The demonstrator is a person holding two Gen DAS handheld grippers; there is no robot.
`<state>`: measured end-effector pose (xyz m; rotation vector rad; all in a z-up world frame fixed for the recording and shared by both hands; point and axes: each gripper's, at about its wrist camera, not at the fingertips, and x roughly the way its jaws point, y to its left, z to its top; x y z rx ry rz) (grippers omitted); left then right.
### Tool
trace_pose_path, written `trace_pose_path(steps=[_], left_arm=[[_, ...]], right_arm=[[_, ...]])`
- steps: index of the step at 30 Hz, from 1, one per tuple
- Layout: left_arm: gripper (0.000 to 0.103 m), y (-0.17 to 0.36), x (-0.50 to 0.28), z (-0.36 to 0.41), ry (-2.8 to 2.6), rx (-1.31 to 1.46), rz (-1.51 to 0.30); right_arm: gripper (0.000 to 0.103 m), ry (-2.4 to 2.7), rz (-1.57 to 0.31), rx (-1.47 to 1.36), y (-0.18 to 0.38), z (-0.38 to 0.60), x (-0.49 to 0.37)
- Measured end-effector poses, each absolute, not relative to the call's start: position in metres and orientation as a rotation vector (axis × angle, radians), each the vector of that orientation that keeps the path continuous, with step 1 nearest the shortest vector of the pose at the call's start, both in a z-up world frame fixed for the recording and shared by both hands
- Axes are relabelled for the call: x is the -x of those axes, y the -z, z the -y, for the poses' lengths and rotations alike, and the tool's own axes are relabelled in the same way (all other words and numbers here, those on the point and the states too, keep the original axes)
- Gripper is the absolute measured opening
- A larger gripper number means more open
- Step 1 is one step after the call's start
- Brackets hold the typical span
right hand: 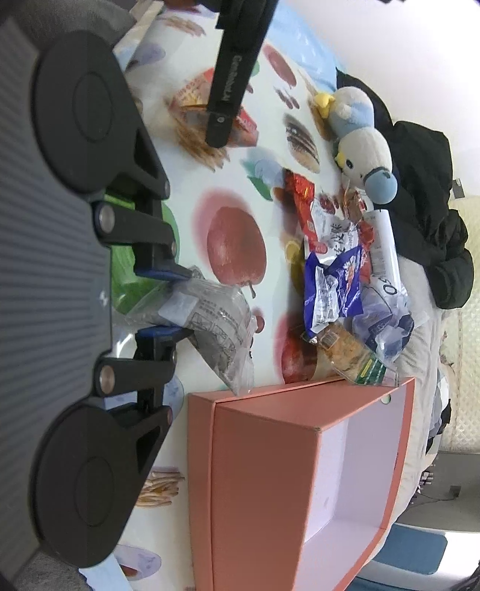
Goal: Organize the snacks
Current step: 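Grasp the clear nut bag with the right gripper while the left grasps the red spicy packet, then carry both held packets over the pink box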
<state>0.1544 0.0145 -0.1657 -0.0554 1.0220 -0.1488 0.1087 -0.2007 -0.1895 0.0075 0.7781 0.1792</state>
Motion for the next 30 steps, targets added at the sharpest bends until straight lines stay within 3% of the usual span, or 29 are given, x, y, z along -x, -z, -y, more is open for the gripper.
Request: trace_pose_path(steps=[14,30], left_arm=[[0.024,0.062,-0.11,-0.005,0.258,0.127,-0.82],[0.024,0.008,-0.073,0.046,0.407,0.171,-0.733]], right_arm=[[0.027,-0.165,-0.66,-0.043,0.118,0.209,-0.066],[0.028,-0.093,-0.579,-0.085,0.055,0.248,-0.025]])
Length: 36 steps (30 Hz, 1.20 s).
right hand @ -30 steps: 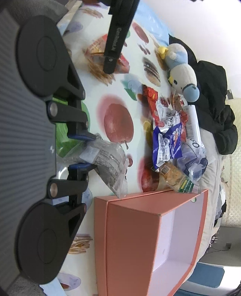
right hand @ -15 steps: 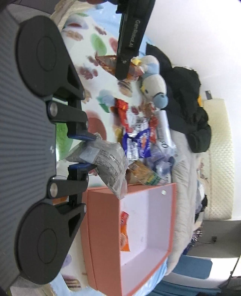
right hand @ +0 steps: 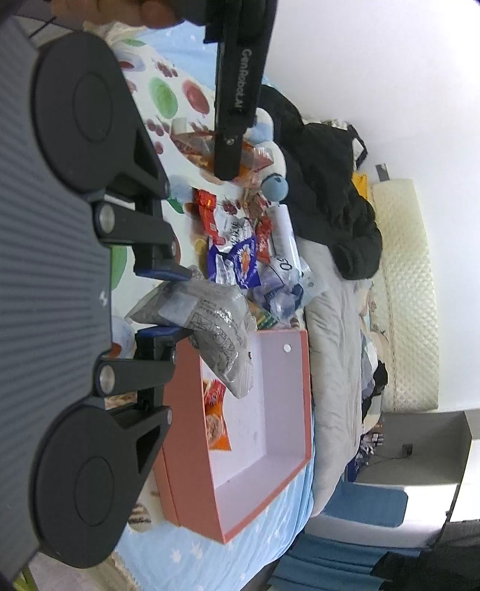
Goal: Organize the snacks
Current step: 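Carry both held packets over the pink box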
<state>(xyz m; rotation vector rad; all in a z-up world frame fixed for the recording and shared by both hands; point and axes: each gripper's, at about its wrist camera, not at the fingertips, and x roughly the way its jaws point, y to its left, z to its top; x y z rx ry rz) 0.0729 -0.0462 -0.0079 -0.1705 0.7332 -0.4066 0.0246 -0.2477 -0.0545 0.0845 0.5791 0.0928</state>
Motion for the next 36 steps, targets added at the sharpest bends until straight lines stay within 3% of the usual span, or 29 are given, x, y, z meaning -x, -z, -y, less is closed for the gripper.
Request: trace_pose_path(steps=[12,36], left_arm=[[0.024,0.003,-0.094,0.097,0.509,0.146,-0.765],[0.024,0.038,-0.278,0.227,0.636,0.09,-0.838]], right_arm=[[0.028,-0.021,-0.579,-0.139,0.043,0.282,-0.024],[0.028,0.12,-0.625,-0.207,0.072,0.387,-0.145]])
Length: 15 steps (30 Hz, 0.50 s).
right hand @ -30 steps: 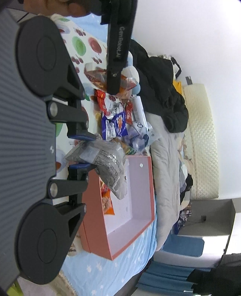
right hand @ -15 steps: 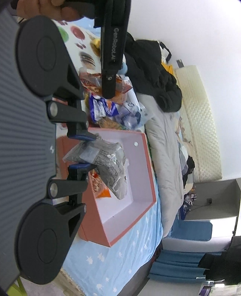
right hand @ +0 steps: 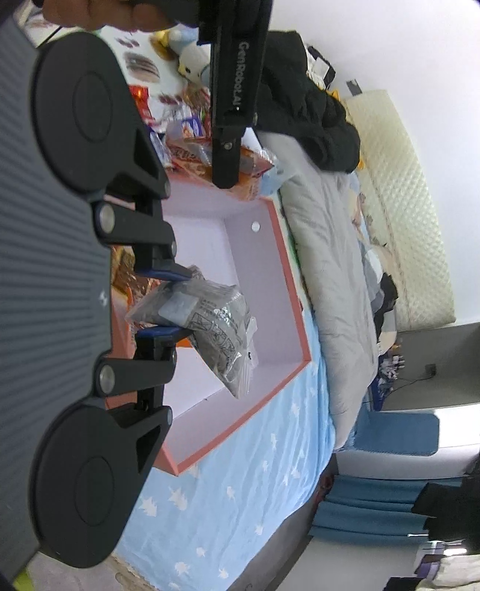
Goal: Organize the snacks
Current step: 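Carry both held packets over the pink box, then open both grippers to release the packets into the pink box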
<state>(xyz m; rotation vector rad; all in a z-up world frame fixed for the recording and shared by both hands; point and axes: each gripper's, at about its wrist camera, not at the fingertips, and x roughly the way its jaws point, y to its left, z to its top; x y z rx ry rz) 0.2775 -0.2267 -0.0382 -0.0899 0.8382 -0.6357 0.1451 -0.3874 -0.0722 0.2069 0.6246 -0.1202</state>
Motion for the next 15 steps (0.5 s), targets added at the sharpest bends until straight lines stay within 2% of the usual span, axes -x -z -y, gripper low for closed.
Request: trace_pose_path(steps=[8,10,11,12,14,15], left_arm=[[0.025,0.064,-0.309,0.244,0.657,0.073,-0.888],[0.031,0.067,-0.311,0.246,0.657,0.056,-0.898],[0.038,0.068,-0.311,0.245,0.647,0.052,-0.895],[0.047,0.068,-0.31,0.244,0.64,0.046,-0.892],[0.051,0.065,-0.306,0.239,0.633,0.047,-0.875],[0.051,0.062,-0.303,0.235,0.629,0.052,-0.867]], right_arm=[[0.03,0.102,-0.679,-0.215,0.091,0.399,-0.177],[0.032,0.108,-0.694,-0.232,0.095,0.401,-0.182],[0.036,0.118,-0.705,-0.243,0.097,0.402,-0.185],[0.048,0.132,-0.715,-0.249,0.098,0.403,-0.187],[0.057,0.156,-0.715,-0.252,0.098,0.404,-0.188],[0.057,0.161,-0.706,-0.255,0.097,0.404,-0.186]])
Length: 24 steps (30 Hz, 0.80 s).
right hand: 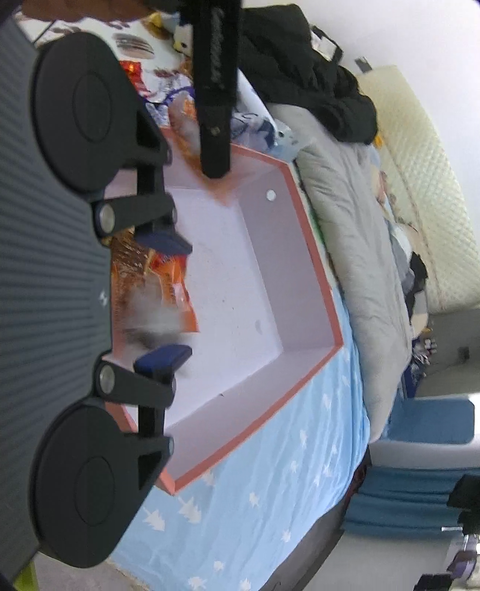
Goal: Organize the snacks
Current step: 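Open both grippers to release the packets into the pink box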
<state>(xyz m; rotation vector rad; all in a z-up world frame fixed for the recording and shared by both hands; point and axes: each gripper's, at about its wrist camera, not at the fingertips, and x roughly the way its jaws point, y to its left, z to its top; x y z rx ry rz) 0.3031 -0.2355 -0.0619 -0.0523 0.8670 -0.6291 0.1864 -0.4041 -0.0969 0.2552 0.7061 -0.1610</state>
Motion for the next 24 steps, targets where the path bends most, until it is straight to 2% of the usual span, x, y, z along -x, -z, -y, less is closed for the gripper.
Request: trace_pose_path(steps=[14,24], left_arm=[[0.051,0.003,-0.218,0.173,0.596,0.093,-0.769],[0.051,-0.011,-0.136,0.129,0.564,0.118,-0.733]], right_arm=[[0.057,0.096,-0.594,-0.239,0.054,0.369,-0.126],[0.057,0.058,-0.552,-0.211,0.033,0.334,-0.073]])
